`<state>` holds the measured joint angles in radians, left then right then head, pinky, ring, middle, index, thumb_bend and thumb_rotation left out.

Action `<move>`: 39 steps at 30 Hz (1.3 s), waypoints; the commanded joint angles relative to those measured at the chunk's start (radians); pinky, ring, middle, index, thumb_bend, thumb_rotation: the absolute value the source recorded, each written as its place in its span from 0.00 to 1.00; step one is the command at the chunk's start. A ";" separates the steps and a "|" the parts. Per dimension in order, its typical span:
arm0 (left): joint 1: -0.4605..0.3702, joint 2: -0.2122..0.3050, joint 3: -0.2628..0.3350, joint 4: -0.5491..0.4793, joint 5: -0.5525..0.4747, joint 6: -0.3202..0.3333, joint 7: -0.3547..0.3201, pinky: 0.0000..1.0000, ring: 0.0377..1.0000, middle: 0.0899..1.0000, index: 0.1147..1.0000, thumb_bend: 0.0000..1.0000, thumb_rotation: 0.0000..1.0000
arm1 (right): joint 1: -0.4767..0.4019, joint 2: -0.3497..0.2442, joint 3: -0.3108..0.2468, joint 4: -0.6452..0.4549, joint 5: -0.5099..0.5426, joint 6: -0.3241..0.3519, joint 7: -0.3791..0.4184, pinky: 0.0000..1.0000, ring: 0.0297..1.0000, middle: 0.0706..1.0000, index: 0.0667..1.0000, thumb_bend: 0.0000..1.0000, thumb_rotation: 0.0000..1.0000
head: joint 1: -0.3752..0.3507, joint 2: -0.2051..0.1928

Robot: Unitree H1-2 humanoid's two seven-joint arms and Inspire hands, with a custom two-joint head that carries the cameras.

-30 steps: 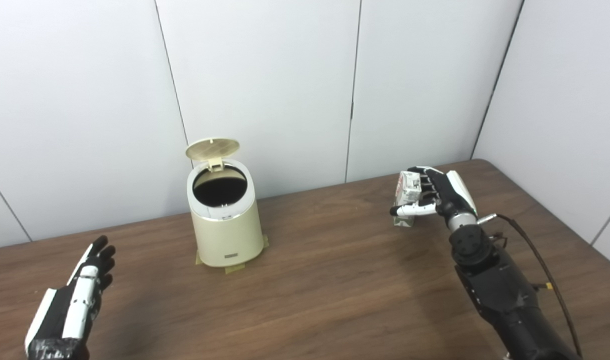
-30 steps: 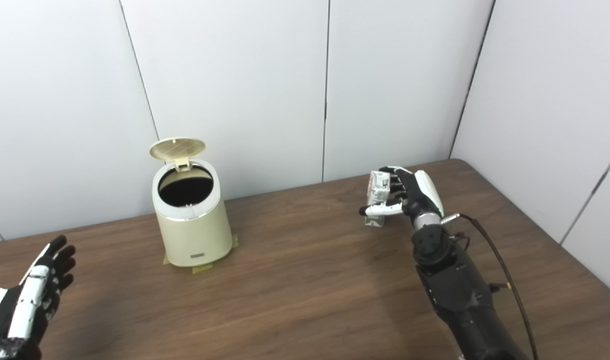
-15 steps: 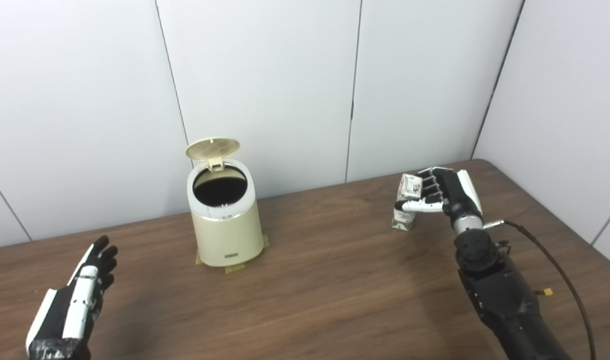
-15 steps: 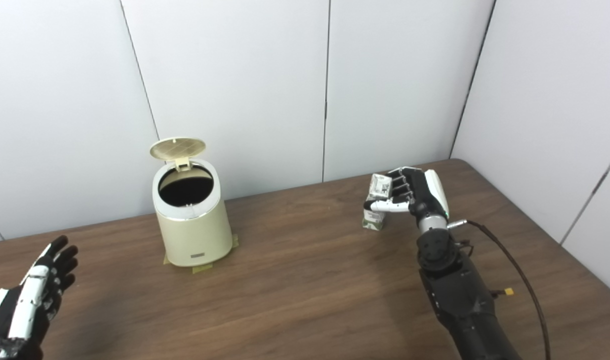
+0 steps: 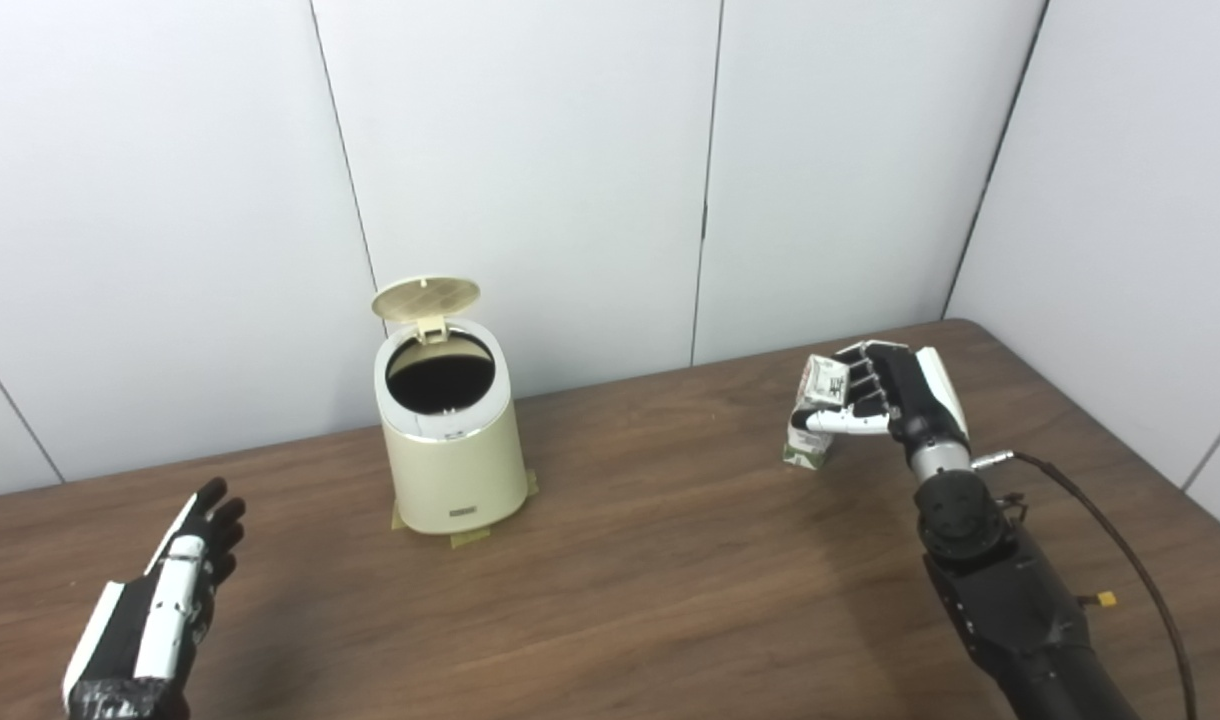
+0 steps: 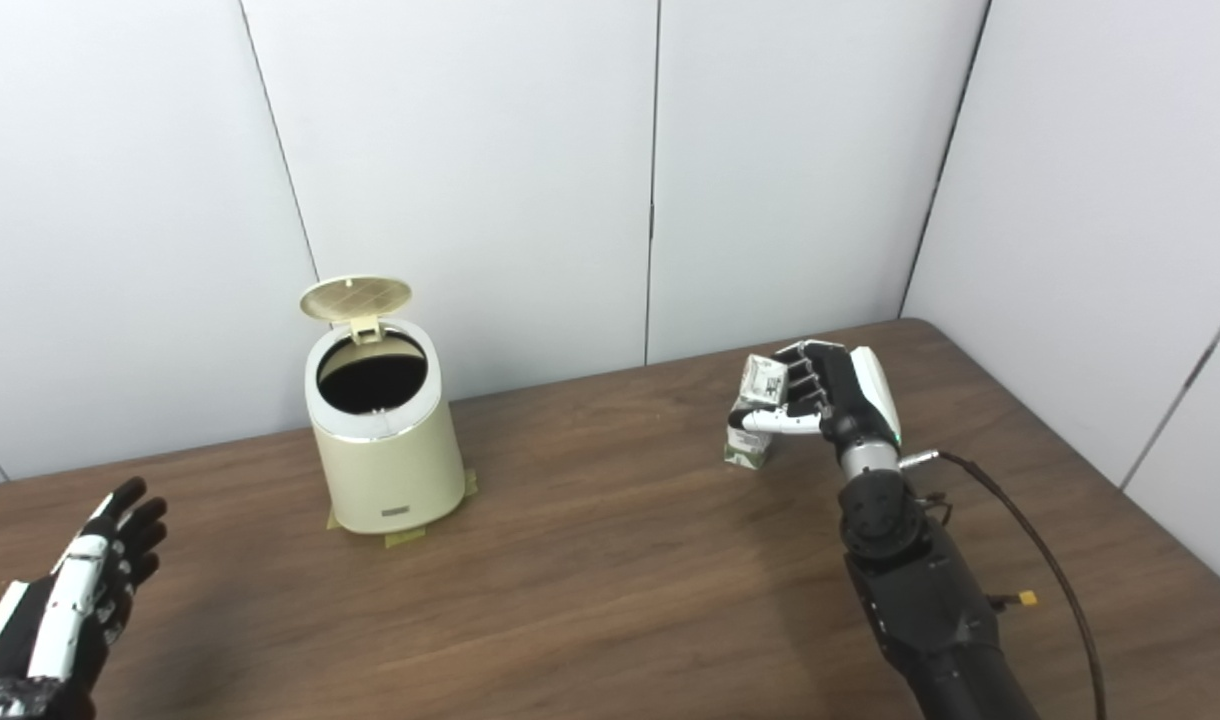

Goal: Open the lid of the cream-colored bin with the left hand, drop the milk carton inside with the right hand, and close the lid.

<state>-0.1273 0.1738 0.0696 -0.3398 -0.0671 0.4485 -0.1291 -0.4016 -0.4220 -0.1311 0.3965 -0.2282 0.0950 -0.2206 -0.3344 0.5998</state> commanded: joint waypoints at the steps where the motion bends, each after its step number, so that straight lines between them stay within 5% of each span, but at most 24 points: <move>1: -0.036 0.010 0.002 -0.009 -0.004 -0.047 0.000 0.99 0.97 0.95 0.98 0.28 1.00 | -0.024 -0.014 -0.016 -0.076 -0.009 -0.027 -0.021 0.36 0.41 0.44 0.45 0.53 0.00 | 0.009 0.001; 10: -0.030 0.002 -0.013 -0.017 0.002 -0.045 -0.001 0.99 0.97 0.95 0.98 0.28 1.00 | -0.025 0.074 -0.009 -0.235 -0.032 -0.023 -0.041 0.36 0.39 0.42 0.46 0.53 0.00 | 0.063 -0.003; 16: -0.018 -0.019 -0.036 -0.019 0.016 -0.051 0.016 0.98 0.95 0.93 0.96 0.30 1.00 | -0.047 0.148 0.036 -0.419 -0.080 0.093 -0.013 0.40 0.42 0.42 0.46 0.53 0.00 | 0.124 -0.005; 24: 0.015 -0.049 -0.059 -0.028 0.044 -0.061 0.026 0.95 0.94 0.93 0.95 0.36 0.95 | -0.099 0.219 0.092 -0.459 -0.067 0.069 0.027 0.38 0.40 0.43 0.46 0.53 0.00 | 0.218 -0.014; 31: 0.025 -0.064 -0.064 -0.017 0.055 -0.065 0.033 0.94 0.94 0.93 0.95 0.36 0.94 | -0.173 0.289 0.206 -0.489 -0.157 0.056 0.050 0.37 0.36 0.41 0.47 0.53 0.00 | 0.242 -0.032; 35: 0.023 -0.064 -0.070 -0.002 0.062 -0.088 0.034 0.94 0.94 0.92 0.95 0.35 0.95 | -0.218 0.339 0.229 -0.484 -0.176 0.116 0.069 0.34 0.37 0.42 0.46 0.53 0.00 | 0.267 -0.039; 39: 0.019 -0.072 -0.071 0.005 0.069 -0.092 0.037 0.93 0.93 0.92 0.95 0.37 0.94 | -0.264 0.370 0.237 -0.437 -0.171 0.079 0.067 0.34 0.37 0.41 0.47 0.53 0.00 | 0.283 -0.044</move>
<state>-0.0758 0.1069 0.0001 -0.3212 -0.0030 0.4021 -0.1020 -0.5993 -0.0529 0.1107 -0.0319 -0.3978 0.2218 -0.1405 -0.0507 0.5553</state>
